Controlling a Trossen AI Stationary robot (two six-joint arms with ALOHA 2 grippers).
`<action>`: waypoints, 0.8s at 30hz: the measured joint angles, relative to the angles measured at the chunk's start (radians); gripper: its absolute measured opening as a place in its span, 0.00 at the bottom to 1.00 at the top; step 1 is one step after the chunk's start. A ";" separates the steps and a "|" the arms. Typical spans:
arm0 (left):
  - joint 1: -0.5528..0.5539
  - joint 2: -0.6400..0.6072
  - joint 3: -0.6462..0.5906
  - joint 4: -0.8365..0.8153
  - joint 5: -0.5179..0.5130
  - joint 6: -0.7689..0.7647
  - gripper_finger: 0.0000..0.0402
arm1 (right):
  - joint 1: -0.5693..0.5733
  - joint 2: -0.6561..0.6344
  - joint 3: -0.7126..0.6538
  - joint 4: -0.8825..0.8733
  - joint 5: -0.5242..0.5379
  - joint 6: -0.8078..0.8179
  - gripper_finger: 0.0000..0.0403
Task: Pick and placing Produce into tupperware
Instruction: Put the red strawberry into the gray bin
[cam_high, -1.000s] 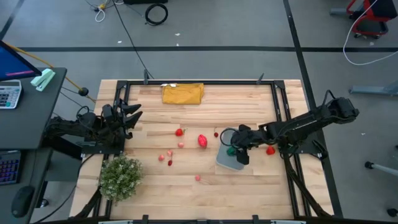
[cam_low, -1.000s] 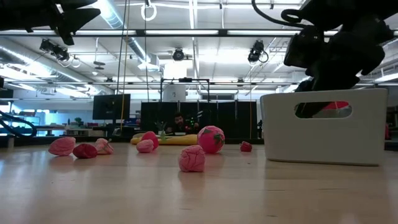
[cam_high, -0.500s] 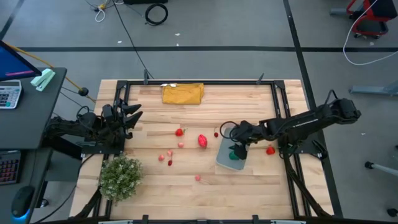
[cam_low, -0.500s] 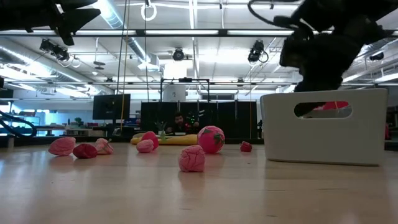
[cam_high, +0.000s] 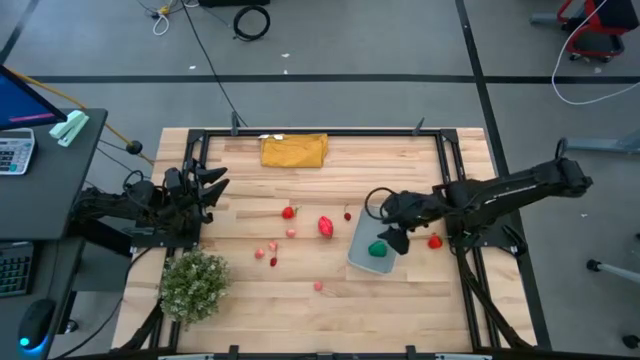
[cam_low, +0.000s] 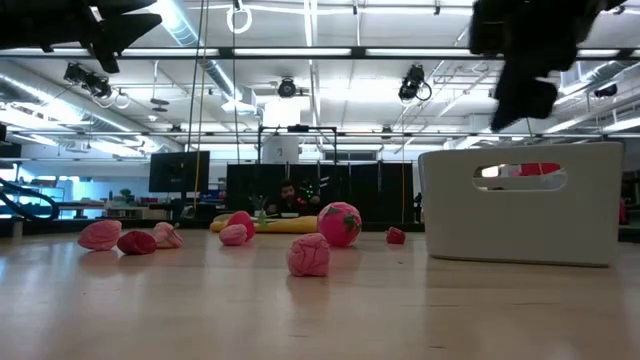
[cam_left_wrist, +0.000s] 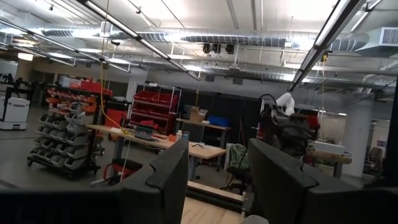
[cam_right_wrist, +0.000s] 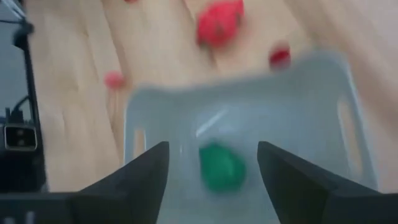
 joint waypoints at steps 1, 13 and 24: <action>0.000 0.000 0.000 0.000 0.000 0.000 0.43 | 0.017 -0.007 0.002 -0.045 -0.009 0.053 0.62; 0.000 0.000 0.000 0.000 0.000 0.000 0.43 | 0.302 -0.031 0.002 -0.278 -0.095 0.514 0.59; 0.000 0.000 0.000 0.001 0.000 0.001 0.43 | 0.508 0.005 0.002 -0.279 0.009 0.640 0.58</action>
